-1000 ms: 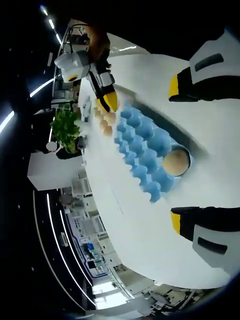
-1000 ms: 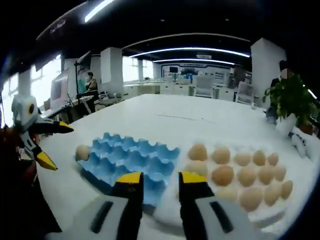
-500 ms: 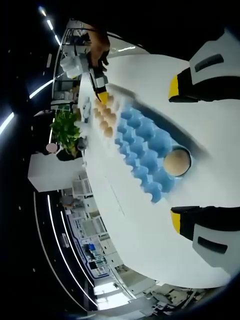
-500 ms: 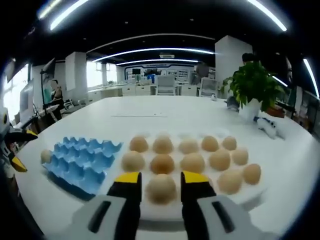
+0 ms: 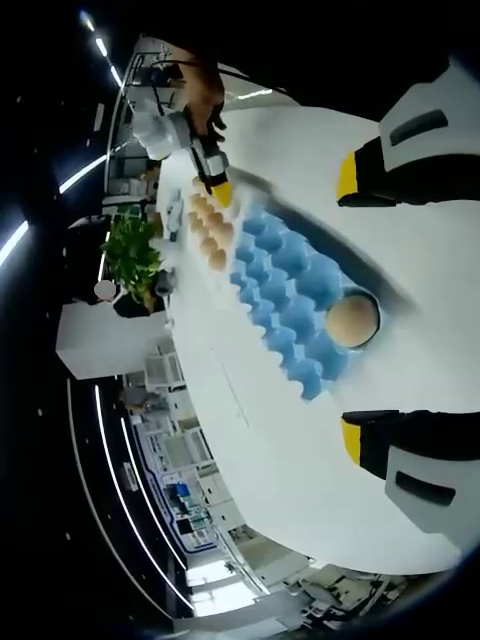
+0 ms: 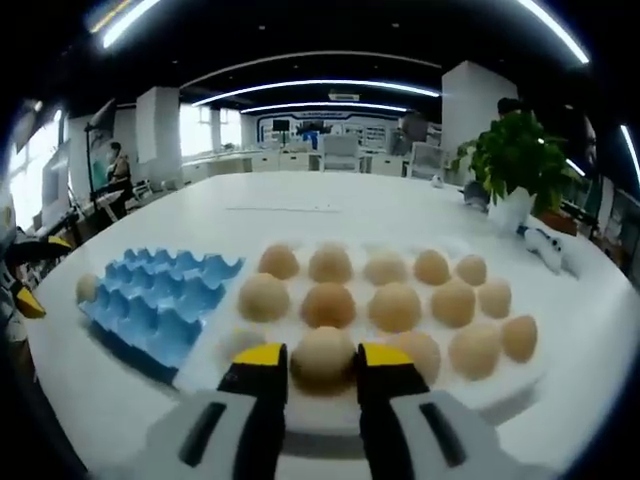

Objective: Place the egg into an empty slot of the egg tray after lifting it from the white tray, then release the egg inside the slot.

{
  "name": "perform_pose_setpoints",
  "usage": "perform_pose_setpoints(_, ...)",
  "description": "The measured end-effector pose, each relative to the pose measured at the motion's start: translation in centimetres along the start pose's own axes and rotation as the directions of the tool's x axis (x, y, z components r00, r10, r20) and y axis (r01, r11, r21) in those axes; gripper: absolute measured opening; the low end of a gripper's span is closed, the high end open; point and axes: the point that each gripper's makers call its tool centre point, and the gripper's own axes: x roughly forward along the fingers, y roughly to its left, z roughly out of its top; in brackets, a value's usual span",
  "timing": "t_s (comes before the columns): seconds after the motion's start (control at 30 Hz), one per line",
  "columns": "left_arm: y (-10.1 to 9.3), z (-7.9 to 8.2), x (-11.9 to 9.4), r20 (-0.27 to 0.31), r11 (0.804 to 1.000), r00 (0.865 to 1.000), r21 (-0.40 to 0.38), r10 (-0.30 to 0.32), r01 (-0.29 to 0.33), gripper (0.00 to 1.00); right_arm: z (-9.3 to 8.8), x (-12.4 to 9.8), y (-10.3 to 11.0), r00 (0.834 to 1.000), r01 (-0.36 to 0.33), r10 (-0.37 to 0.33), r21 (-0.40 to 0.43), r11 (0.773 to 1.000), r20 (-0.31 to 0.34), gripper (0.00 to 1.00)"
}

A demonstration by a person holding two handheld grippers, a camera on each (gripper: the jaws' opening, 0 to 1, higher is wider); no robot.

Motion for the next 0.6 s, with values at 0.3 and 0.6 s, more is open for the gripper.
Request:
perform_pose_setpoints(0.3, 0.2, 0.4, 0.0, 0.012, 1.000, 1.000, -0.001, 0.009, -0.009, 0.83, 1.2, -1.0, -0.2, 0.999, -0.005, 0.002, 0.056, 0.998, 0.053, 0.24)
perform_pose_setpoints(0.6, -0.2, 0.3, 0.1, 0.006, 1.000, 1.000, 0.004, -0.006, 0.006, 0.83, 1.9, -1.4, -0.4, 0.998, -0.017, 0.013, 0.079, 0.997, 0.058, 0.24)
